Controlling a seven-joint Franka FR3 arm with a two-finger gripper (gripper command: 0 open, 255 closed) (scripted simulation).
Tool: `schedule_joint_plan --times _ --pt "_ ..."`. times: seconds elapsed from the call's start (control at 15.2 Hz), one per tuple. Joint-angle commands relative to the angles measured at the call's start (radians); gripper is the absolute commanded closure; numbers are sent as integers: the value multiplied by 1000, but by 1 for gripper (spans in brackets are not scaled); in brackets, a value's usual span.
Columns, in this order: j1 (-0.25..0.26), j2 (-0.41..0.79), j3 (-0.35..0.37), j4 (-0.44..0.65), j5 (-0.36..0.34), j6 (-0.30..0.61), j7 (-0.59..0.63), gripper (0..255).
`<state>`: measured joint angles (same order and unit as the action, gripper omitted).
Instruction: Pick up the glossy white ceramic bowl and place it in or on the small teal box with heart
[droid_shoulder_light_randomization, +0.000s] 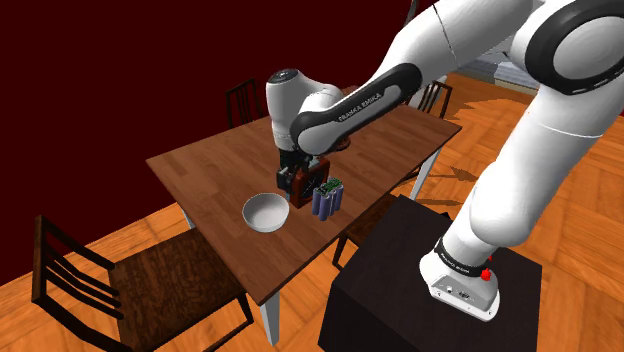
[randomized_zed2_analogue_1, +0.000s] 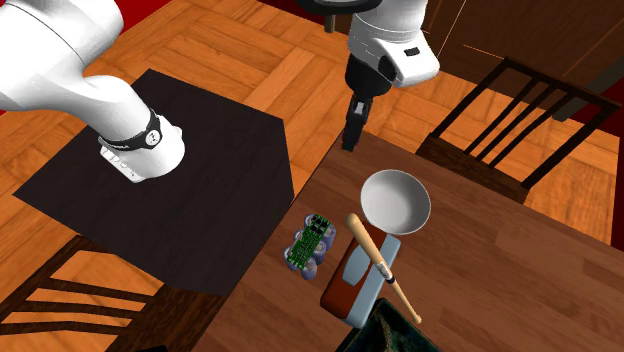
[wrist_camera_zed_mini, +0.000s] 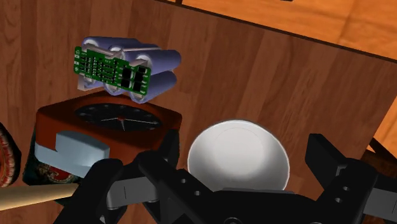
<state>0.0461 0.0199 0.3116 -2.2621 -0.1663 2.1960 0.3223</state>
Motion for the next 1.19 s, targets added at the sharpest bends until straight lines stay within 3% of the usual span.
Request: schedule_joint_plan --times 0.0,0.59,1.12 --pt "8 87 5 49 -38 30 45 0" --pt "93 452 -26 333 -178 75 191 0" --pt "185 771 -71 679 -230 40 238 0"
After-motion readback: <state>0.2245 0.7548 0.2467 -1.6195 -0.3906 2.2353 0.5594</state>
